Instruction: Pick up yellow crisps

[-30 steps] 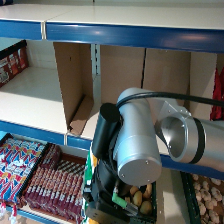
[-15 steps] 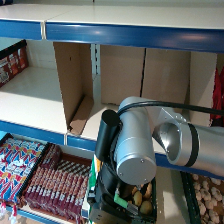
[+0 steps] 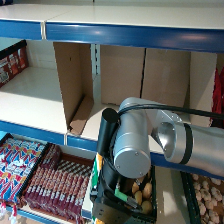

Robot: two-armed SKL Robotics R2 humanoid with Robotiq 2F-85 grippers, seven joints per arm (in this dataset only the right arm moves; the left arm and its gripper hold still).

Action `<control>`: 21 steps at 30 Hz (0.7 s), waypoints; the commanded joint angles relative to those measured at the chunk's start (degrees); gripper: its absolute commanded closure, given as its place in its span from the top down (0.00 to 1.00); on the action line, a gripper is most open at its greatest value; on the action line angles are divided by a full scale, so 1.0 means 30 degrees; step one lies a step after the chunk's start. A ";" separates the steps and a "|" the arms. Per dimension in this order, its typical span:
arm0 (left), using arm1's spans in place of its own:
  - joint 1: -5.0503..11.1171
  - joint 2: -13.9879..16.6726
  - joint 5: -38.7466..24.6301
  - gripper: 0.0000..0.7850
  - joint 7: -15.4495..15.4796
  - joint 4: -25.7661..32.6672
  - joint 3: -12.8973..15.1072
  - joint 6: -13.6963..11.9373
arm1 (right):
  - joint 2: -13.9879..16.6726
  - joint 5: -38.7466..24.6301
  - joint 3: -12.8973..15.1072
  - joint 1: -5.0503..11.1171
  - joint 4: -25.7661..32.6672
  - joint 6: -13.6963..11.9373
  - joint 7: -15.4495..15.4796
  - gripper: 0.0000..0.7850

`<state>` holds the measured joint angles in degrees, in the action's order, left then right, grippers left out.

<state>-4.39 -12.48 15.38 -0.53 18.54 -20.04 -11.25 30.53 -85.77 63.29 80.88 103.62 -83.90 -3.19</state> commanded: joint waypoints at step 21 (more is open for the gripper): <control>0.0000 0.0000 0.0000 0.00 0.0000 0.0000 0.0000 0.0000 | -0.0147 -0.0753 0.1021 0.1172 -0.0819 0.0774 0.1120 0.00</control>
<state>-4.39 -12.48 15.38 -0.53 18.54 -20.04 -11.25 30.01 -87.36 65.59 83.52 101.15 -82.46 0.15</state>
